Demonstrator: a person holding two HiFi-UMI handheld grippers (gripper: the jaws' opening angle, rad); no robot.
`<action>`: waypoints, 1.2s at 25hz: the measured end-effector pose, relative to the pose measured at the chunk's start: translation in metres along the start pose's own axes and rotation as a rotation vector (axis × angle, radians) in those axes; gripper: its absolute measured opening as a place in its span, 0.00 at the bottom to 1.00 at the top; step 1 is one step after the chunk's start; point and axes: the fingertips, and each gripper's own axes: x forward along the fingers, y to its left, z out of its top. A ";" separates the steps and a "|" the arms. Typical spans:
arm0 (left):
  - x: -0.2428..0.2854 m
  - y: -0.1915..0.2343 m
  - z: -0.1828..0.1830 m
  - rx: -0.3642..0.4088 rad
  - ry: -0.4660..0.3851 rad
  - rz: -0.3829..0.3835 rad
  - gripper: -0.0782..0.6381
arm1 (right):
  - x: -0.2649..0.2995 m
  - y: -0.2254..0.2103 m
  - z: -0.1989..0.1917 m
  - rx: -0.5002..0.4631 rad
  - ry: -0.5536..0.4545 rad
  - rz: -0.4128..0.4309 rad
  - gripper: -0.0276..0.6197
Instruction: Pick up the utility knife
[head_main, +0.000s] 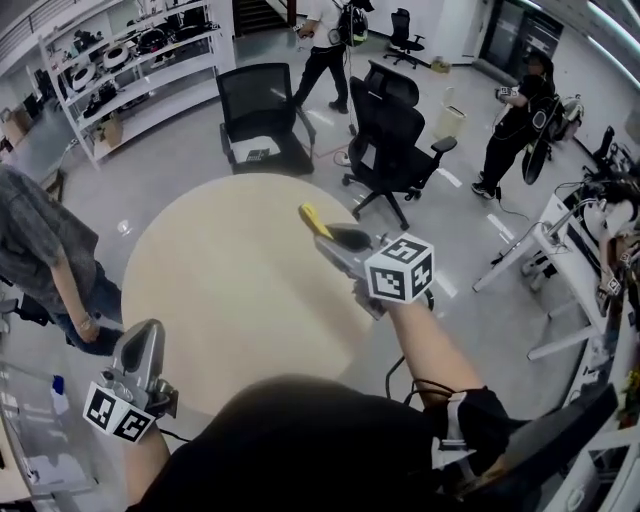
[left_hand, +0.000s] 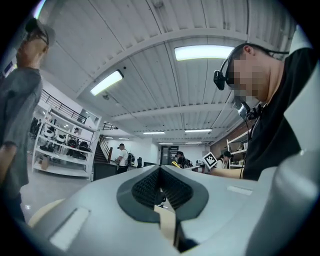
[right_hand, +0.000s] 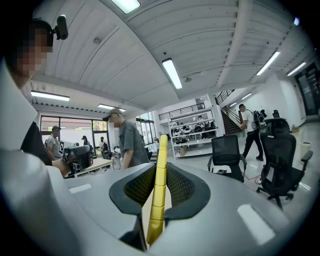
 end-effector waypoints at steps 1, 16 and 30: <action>-0.002 0.005 0.001 -0.002 0.000 -0.008 0.09 | 0.002 0.004 0.002 0.006 -0.007 -0.004 0.17; -0.026 0.087 0.008 -0.026 -0.026 -0.070 0.09 | 0.054 0.056 0.010 0.000 -0.045 -0.031 0.17; -0.024 0.088 -0.001 -0.039 -0.030 -0.032 0.09 | 0.062 0.045 0.009 -0.024 -0.021 -0.003 0.17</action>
